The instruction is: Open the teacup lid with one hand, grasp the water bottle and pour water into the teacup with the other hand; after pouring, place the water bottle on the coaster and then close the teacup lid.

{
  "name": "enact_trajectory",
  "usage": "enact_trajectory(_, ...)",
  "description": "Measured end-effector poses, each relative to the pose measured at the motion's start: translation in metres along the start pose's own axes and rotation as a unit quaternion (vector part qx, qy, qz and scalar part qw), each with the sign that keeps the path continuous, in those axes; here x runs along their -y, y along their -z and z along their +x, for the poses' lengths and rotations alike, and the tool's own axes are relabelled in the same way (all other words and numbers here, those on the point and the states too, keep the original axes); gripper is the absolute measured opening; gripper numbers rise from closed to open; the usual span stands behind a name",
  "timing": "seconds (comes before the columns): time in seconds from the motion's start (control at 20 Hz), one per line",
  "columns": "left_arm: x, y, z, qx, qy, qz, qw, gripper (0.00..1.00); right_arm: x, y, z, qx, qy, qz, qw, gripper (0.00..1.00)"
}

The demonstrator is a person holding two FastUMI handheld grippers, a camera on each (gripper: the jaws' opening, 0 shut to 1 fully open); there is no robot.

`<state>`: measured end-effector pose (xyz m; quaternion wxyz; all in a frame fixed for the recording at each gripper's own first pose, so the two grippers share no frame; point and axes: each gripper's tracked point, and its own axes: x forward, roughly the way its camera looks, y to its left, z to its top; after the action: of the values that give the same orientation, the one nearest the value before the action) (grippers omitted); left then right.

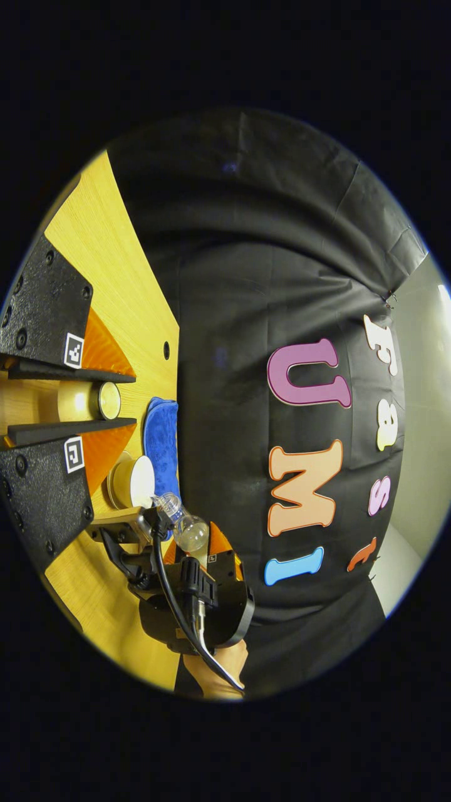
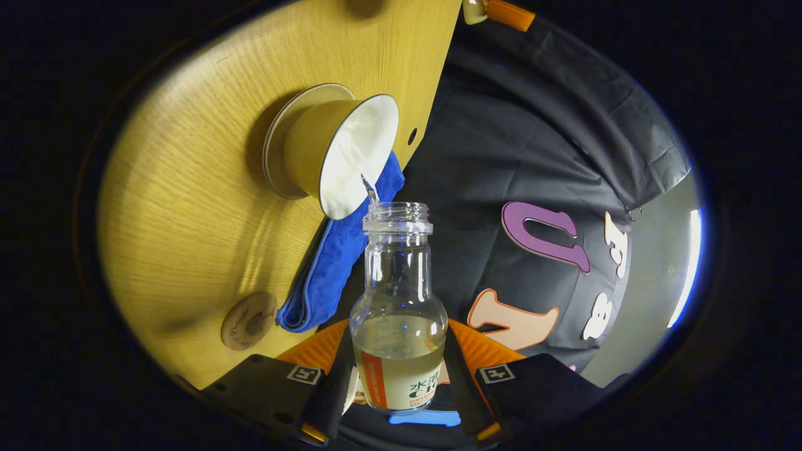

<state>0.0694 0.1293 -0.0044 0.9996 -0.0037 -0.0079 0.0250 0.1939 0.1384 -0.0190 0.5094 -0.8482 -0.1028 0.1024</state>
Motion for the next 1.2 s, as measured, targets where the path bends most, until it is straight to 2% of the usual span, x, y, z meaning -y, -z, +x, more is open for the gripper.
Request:
enact_trajectory(0.6,0.0,0.0,0.0,0.0,0.003,0.0,1.0,0.25,0.014,-0.012,-0.006,0.024,0.024,-0.107,0.994,0.75)
enact_trajectory(1.2,0.001,0.0,0.0,-0.001,0.004,0.0,1.0,0.25,0.015,-0.019,-0.002,0.032,0.021,-0.117,0.992,0.75)
